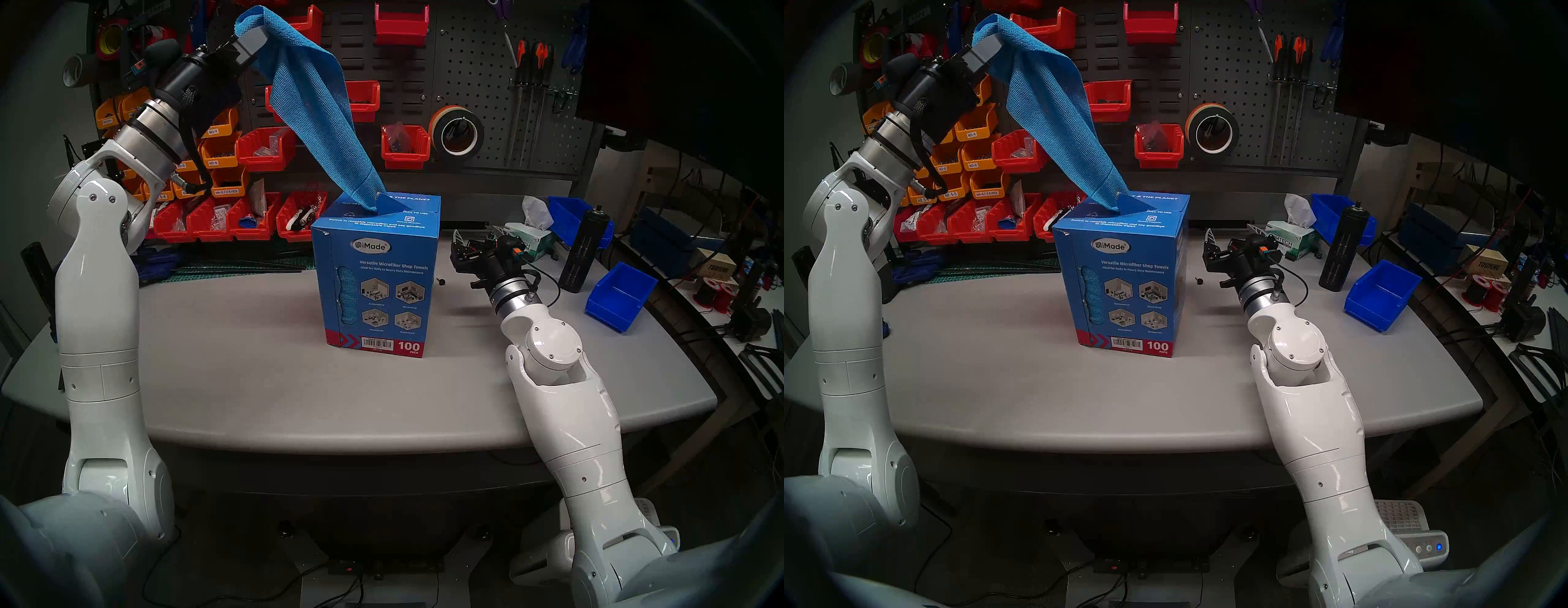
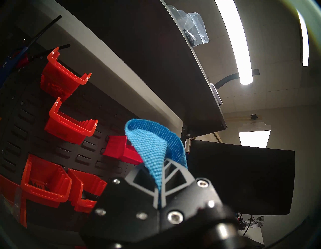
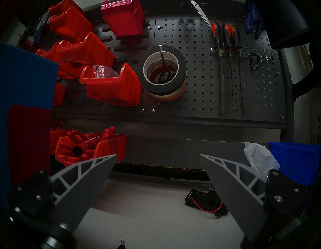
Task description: Take out a shop towel
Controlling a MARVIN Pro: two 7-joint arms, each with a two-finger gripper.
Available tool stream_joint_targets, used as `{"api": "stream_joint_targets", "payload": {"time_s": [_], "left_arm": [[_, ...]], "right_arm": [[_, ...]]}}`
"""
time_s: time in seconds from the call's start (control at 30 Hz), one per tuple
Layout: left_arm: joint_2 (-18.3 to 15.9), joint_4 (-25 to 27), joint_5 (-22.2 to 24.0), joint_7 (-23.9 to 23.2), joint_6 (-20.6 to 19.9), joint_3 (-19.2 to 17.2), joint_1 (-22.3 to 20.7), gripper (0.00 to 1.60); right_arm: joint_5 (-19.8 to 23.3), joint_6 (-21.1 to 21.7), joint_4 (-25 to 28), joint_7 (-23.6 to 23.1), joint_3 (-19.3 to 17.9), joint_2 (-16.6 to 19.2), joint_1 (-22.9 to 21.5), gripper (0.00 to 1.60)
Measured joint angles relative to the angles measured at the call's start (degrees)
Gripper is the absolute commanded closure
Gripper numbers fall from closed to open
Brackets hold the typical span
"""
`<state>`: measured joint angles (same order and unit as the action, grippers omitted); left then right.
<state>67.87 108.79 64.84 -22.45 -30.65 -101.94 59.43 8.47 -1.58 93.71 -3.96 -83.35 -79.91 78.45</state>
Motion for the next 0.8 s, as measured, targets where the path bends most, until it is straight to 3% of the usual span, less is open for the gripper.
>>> {"api": "stream_joint_targets", "payload": {"time_s": [0.8], "left_arm": [[0.8, -1.2, 0.3, -0.2, 0.1, -0.1, -2.6, 1.60]], "right_arm": [[0.0, 0.0, 0.0, 0.0, 0.0, 0.0, 0.0, 0.00]]}}
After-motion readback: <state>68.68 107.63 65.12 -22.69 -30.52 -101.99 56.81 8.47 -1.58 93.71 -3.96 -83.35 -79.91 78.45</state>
